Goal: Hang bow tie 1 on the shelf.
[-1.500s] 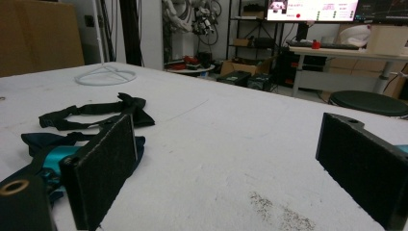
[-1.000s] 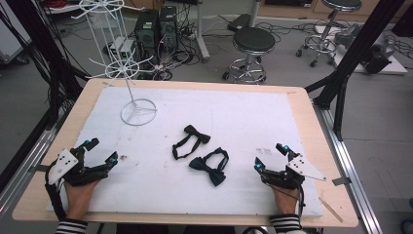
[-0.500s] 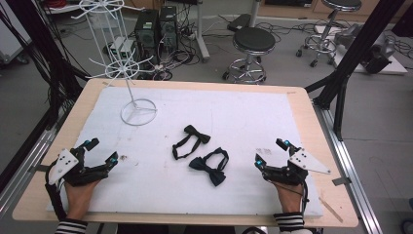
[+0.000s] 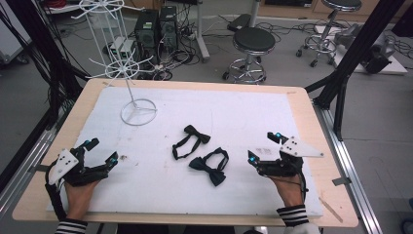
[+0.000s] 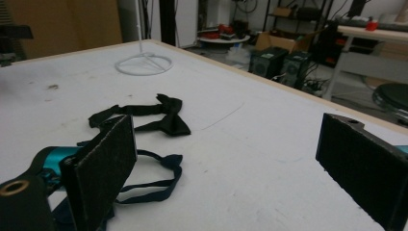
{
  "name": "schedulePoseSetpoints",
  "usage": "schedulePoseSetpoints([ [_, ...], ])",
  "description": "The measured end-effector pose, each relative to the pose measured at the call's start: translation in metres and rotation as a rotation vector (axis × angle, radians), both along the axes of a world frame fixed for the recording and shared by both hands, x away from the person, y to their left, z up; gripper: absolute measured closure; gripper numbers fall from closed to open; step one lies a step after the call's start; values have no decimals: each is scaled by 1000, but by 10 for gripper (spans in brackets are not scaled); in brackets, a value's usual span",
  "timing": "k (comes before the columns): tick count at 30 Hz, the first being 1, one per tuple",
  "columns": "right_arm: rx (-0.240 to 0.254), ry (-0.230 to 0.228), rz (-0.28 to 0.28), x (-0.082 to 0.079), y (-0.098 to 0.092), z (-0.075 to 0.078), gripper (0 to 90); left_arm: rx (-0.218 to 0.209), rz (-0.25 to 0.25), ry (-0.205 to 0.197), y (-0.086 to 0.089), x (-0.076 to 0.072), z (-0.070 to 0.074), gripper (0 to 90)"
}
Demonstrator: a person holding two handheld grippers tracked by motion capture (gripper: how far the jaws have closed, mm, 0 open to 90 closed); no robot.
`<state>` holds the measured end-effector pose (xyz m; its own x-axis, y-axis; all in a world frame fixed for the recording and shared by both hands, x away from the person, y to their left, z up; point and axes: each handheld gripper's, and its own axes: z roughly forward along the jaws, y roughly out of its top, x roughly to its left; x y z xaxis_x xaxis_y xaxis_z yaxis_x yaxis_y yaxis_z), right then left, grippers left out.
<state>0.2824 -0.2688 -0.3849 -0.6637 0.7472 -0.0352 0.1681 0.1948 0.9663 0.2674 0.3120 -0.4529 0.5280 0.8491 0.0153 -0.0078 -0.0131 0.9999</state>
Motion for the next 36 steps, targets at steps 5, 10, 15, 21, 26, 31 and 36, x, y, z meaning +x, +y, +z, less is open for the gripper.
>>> schedulePoseSetpoints([
  [5, -49, 39, 45, 7, 9, 8, 65, 0, -1, 0, 0, 0, 0, 129],
  [10, -104, 89, 89, 12, 19, 11, 65, 0, 0, -2, 0, 0, 0, 129],
  [15, -168, 146, 137, 17, 33, 11, 65, 0, 0, 0, 0, 0, 0, 129],
  [21, -241, 207, 192, 21, 52, 7, 65, 0, 0, 0, 0, 0, 0, 129],
  [26, -291, 246, 230, 19, 67, 6, 65, 1, 0, 0, 0, 0, 0, 129],
  [31, -321, 270, 266, 16, 79, 3, 65, 1, 1, -2, 0, 0, 0, 129],
  [36, -364, 299, 300, 14, 90, -2, 65, 0, 1, 0, 0, 0, 0, 129],
])
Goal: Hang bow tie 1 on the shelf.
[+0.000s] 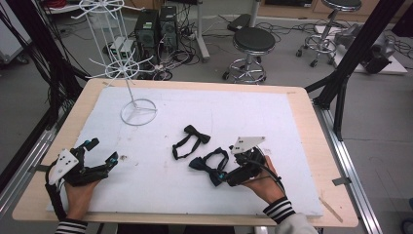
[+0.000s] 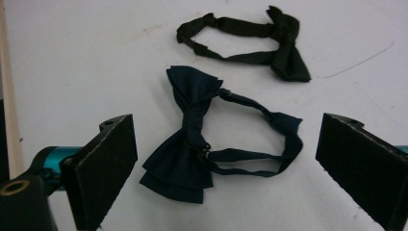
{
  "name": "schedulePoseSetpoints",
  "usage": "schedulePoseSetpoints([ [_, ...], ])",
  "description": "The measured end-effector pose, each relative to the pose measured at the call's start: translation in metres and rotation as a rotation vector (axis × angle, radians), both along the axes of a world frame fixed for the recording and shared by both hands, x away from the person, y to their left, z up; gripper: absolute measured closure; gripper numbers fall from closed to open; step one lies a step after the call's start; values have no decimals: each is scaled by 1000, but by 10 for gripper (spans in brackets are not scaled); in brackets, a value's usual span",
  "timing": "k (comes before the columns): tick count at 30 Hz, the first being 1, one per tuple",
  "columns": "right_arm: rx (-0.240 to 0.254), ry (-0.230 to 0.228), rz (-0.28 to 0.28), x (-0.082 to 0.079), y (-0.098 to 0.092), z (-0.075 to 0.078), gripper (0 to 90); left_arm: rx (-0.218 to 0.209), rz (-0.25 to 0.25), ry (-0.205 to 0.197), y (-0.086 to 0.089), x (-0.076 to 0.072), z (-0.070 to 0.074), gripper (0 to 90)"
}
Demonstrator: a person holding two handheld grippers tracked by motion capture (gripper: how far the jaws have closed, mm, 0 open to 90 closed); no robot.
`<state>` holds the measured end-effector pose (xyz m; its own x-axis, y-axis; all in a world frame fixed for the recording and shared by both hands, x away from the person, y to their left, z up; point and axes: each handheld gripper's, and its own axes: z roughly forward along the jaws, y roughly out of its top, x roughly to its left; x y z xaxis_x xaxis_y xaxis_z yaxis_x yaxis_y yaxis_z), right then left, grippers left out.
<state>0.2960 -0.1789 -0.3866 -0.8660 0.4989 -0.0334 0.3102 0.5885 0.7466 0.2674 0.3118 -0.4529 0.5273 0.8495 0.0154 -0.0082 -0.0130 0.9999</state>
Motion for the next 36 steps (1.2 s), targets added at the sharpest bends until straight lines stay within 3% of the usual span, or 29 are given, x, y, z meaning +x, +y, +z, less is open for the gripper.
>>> schedulePoseSetpoints([
  [22, -159, 112, 52, 4, 27, -20, 68, 1, 0, -1, 0, 0, 0, 129],
  [25, -190, 127, 79, 5, 30, -22, 187, 2, 1, 0, 0, 0, 0, 129],
  [36, -223, 174, 87, 4, 39, -28, 193, 1, 0, 0, 0, 0, 0, 129],
])
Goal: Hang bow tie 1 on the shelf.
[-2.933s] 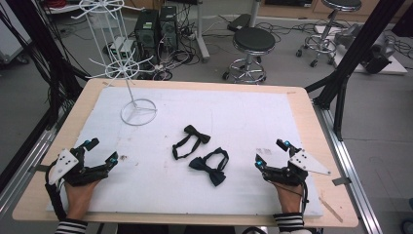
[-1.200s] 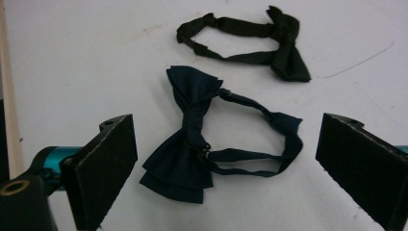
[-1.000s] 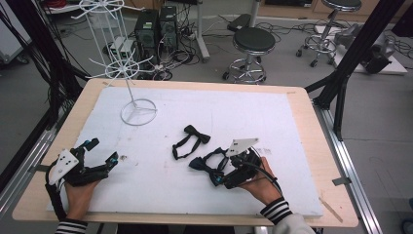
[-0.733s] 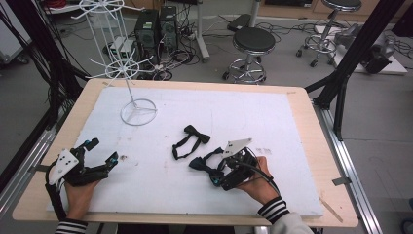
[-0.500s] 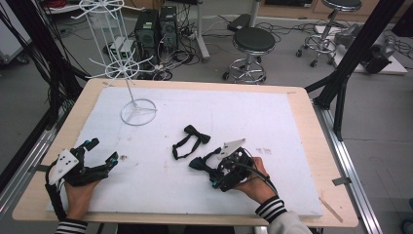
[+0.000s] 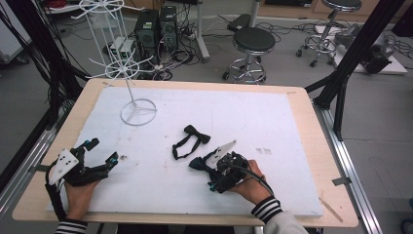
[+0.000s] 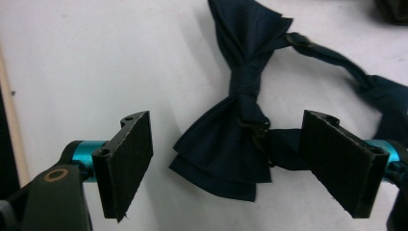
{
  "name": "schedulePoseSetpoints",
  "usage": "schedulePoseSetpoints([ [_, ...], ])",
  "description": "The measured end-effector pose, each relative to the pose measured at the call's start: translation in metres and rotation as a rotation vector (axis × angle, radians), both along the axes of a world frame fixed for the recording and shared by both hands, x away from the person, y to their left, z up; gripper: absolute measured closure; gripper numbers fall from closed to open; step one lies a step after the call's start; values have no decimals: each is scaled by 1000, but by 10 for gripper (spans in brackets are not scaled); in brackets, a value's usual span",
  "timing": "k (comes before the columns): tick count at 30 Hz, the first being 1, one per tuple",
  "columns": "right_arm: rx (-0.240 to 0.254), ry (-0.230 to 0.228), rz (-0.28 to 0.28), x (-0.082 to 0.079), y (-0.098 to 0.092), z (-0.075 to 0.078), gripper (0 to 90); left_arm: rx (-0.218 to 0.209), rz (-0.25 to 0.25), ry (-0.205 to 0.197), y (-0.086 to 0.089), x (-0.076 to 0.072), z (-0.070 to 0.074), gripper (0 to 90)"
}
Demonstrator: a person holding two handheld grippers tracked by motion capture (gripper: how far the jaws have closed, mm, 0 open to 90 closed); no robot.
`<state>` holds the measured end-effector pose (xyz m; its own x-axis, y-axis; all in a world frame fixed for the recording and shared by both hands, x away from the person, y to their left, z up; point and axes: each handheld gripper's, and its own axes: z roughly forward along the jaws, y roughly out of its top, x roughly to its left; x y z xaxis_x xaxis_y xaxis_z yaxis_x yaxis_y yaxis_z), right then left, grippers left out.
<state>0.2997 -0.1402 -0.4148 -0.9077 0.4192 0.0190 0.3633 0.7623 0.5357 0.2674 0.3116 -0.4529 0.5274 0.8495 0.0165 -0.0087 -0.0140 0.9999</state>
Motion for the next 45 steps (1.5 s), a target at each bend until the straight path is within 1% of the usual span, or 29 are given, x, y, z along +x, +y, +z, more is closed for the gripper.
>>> schedulePoseSetpoints([
  [2, -13, 11, -8, 0, 1, -2, 197, 1, 1, 0, 0, 0, 0, 129],
  [4, -27, 19, -3, 1, 2, -3, 236, 0, 0, 0, 0, 0, 0, 129],
  [6, -35, 17, -5, 1, 3, -4, 249, 1, 0, -1, 0, 0, 0, 129],
  [7, -53, 16, -9, 1, 4, -5, 294, 1, 1, 0, 0, 0, 0, 129],
  [8, -63, 12, -8, 1, 4, -5, 319, 1, 1, 0, 0, 0, 0, 129],
  [9, -63, 12, -8, 1, 4, -5, 319, 0, 0, 0, 0, 0, 0, 129],
  [10, -71, 10, -7, 2, 4, -6, 382, 0, 0, 0, 0, 0, 0, 129],
  [11, -71, 12, -14, 3, 4, -5, 412, 0, 0, -1, 0, 0, 0, 129],
  [12, -71, 12, -14, 3, 4, -5, 412, 0, 0, -1, 0, 0, 0, 129],
  [13, -73, 8, -27, 4, 2, -4, 496, 1, 1, 0, 0, 0, 0, 129],
  [14, -73, 8, -27, 4, 2, -4, 496, 1, 1, 0, 0, 0, 0, 129],
  [15, -73, 10, -29, 5, 1, -4, 533, 1, 0, 0, 0, 0, 0, 129],
  [16, -75, 4, -36, 7, -1, -3, 646, 0, 0, 0, 0, 0, 0, 129],
  [18, -87, -9, -50, 8, -2, -2, 752, 0, 0, 0, 0, 0, 0, 129],
  [20, -84, 1, -62, 10, -4, -2, 787, 0, 1, 0, 0, 0, 0, 129],
  [21, -82, 10, -66, 11, -4, -2, 793, 0, 0, 0, 0, 0, 0, 129],
  [26, -89, 7, -61, 11, -4, -1, 797, 0, -1, 0, 0, 0, 0, 129],
  [27, -80, 8, -59, 12, -4, -2, 797, 1, -2, -2, 0, 0, 0, 129],
  [30, -76, 13, -59, 12, -5, -1, 796, 3, -2, -1, 0, 0, 0, 129],
  [32, -73, 4, -55, 12, -6, 0, 796, 0, -2, -1, 0, 0, 0, 129],
  [35, -67, 4, -55, 12, -6, 0, 796, -6, -1, 3, 1, 0, 0, 129],
  [37, -50, -2, -53, 13, -7, 1, 796, -7, -1, 4, 1, 1, 0, 129],
  [38, -50, -2, -53, 13, -7, 1, 796, -8, -2, 4, 1, 1, 0, 129],
  [39, -39, -4, -53, 13, -7, 2, 796, -9, 2, 8, 1, 1, 0, 129],
  [40, -39, -4, -53, 13, -7, 2, 796, -14, 4, 10, 1, 1, 0, 129],
  [41, -31, -7, -50, 14, -8, 3, 796, -12, -2, 18, 2, 2, 1, 129],
  [42, -13, -8, -46, 14, -9, 4, 796, -5, -3, 26, 1, 3, 1, 127],
  [44, -9, -9, -44, 14, -10, 5, 796, 20, -2, 23, 1, 3, 2, 127],
  [45, 11, -13, -40, 14, -11, 6, 796, 25, -8, 29, 1, 4, 2, 127],
])
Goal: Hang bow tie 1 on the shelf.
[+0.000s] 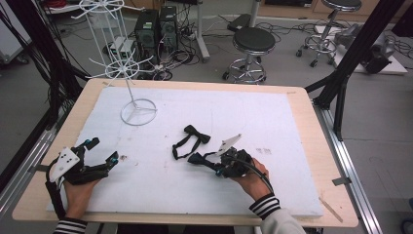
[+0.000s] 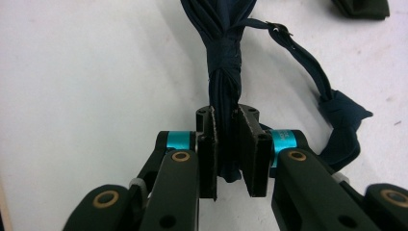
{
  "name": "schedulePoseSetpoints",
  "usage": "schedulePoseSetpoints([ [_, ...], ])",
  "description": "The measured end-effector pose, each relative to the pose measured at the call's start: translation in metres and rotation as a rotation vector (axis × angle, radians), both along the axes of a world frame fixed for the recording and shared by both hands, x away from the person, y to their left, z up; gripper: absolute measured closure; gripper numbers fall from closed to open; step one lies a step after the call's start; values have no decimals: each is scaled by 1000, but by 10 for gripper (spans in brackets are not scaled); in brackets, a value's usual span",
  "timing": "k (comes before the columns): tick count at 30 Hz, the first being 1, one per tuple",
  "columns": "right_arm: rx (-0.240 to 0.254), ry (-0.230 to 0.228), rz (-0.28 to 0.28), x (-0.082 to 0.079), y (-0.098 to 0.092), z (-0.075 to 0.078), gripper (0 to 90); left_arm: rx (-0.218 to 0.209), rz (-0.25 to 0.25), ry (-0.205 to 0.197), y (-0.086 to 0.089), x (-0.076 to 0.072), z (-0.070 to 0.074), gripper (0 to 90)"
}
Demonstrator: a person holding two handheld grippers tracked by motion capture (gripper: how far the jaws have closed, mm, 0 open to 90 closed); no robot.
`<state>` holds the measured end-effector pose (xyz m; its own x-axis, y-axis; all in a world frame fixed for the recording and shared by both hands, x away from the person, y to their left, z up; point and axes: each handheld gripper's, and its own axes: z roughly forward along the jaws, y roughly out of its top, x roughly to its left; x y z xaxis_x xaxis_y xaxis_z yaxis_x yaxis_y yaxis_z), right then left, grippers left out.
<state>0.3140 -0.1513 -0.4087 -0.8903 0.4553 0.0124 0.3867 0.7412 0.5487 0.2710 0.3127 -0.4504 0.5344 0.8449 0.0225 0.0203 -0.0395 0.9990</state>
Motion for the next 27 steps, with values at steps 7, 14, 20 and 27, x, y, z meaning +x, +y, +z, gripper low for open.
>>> schedulePoseSetpoints([
  [7, 72, -8, 21, 0, -3, 5, 796, 38, -62, 33, -1, 3, 8, 126],
  [14, 126, -14, 44, 0, -2, 8, 796, 61, -195, 68, -8, 10, 26, 125],
  [20, 185, -34, 68, 3, -1, 17, 796, 87, -290, 107, -18, 16, 41, 122],
  [27, 260, -40, 110, 4, 3, 27, 795, 146, -412, 143, -38, 25, 56, 121],
])
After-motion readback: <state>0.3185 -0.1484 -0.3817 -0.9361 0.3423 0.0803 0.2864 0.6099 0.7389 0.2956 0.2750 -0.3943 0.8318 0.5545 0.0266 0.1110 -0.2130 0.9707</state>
